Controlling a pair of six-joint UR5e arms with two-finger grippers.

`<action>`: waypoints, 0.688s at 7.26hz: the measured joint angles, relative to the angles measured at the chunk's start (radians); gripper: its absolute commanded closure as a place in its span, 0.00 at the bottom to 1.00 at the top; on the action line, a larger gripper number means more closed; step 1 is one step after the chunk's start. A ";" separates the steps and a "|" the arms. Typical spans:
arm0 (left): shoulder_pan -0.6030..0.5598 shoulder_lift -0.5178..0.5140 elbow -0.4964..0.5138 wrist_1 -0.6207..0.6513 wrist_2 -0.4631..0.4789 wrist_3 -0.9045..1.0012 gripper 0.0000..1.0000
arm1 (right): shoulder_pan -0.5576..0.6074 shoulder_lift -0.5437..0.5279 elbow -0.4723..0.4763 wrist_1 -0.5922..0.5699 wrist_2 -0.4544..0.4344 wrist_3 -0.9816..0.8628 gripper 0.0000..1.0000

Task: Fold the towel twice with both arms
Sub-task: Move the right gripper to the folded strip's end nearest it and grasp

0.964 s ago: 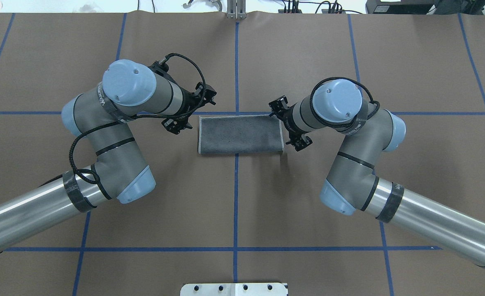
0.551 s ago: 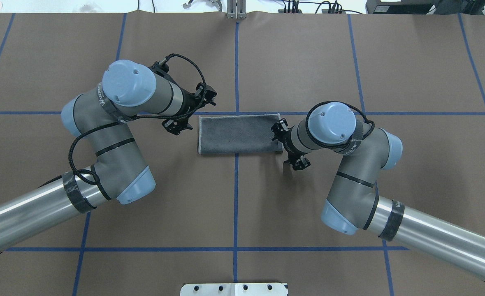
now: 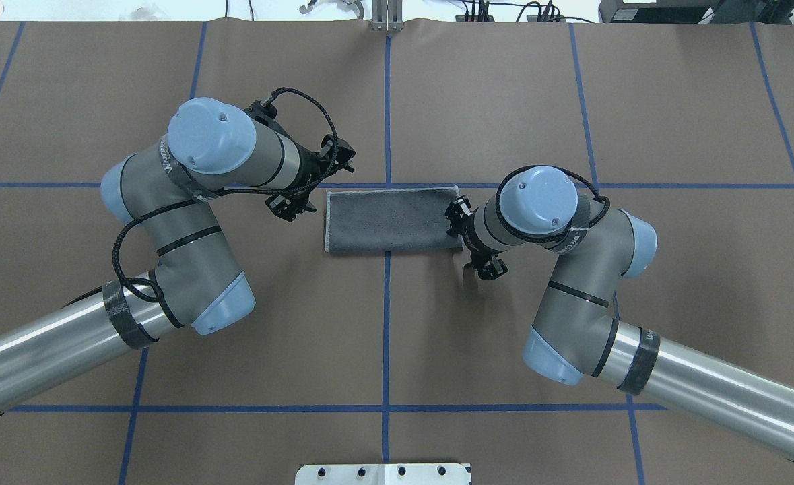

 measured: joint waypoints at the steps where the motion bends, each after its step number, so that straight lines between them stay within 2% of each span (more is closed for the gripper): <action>1: 0.001 0.000 0.002 0.000 0.001 0.000 0.00 | 0.000 0.000 0.001 0.000 0.000 0.006 1.00; 5: 0.005 0.001 0.006 0.000 0.003 -0.002 0.00 | 0.000 -0.002 0.019 0.005 -0.003 0.019 1.00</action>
